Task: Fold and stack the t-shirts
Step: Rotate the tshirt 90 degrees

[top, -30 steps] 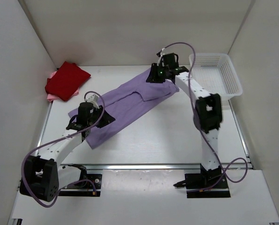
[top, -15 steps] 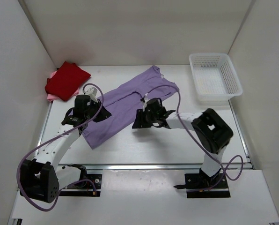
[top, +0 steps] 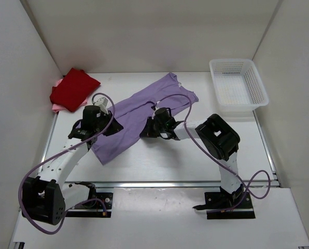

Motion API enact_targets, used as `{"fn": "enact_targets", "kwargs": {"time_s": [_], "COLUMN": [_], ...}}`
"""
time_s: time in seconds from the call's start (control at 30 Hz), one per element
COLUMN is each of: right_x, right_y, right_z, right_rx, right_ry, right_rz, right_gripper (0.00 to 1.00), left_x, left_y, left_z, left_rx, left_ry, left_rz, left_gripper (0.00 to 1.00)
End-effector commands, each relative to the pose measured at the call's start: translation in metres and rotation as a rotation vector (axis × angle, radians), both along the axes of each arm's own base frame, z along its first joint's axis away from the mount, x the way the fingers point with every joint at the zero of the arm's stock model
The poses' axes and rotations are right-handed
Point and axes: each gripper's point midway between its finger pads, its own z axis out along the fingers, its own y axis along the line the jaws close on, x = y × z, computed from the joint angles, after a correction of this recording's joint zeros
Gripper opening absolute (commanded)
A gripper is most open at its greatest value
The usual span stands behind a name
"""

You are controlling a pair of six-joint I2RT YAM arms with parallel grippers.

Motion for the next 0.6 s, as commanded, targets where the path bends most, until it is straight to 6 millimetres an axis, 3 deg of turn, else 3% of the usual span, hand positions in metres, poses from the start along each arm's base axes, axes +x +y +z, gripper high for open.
{"fn": "enact_targets", "kwargs": {"time_s": [0.0, 0.03, 0.2, 0.23, 0.3, 0.37, 0.4, 0.47, 0.57], "right_x": [0.003, 0.007, -0.036, -0.041, -0.054, -0.045, -0.034, -0.008, 0.045], "right_y": [-0.039, -0.055, -0.16, -0.181, -0.207, -0.221, -0.228, -0.243, -0.252], "right_z": [0.0, 0.004, 0.01, 0.006, 0.01, 0.024, 0.037, 0.049, 0.067], "right_rx": [-0.026, -0.022, -0.067, -0.092, -0.116, -0.128, -0.128, -0.167, -0.191], "right_ry": [0.017, 0.01, 0.09, 0.119, 0.145, 0.079, 0.03, -0.032, -0.12], "right_rz": [-0.058, -0.073, -0.1, -0.118, -0.155, -0.2, -0.233, -0.312, -0.382], "right_gripper": [0.0, 0.0, 0.0, 0.04, 0.34, 0.47, 0.49, 0.52, 0.58], "left_x": [-0.001, -0.002, -0.02, -0.024, -0.031, -0.031, -0.031, -0.032, -0.033], "left_y": [-0.005, -0.009, -0.035, -0.042, -0.049, -0.049, -0.047, -0.044, -0.038], "left_z": [0.005, 0.007, -0.026, -0.034, -0.045, -0.049, -0.052, -0.052, -0.055], "left_rx": [0.026, 0.027, 0.043, 0.046, 0.039, 0.042, 0.048, 0.05, 0.056], "left_ry": [-0.018, -0.026, 0.068, 0.087, 0.122, 0.131, 0.136, 0.137, 0.132], "left_rz": [-0.017, -0.029, -0.116, -0.144, -0.174, -0.172, -0.169, -0.159, -0.128], "left_gripper": [0.16, 0.17, 0.21, 0.22, 0.26, 0.29, 0.3, 0.32, 0.35]}}
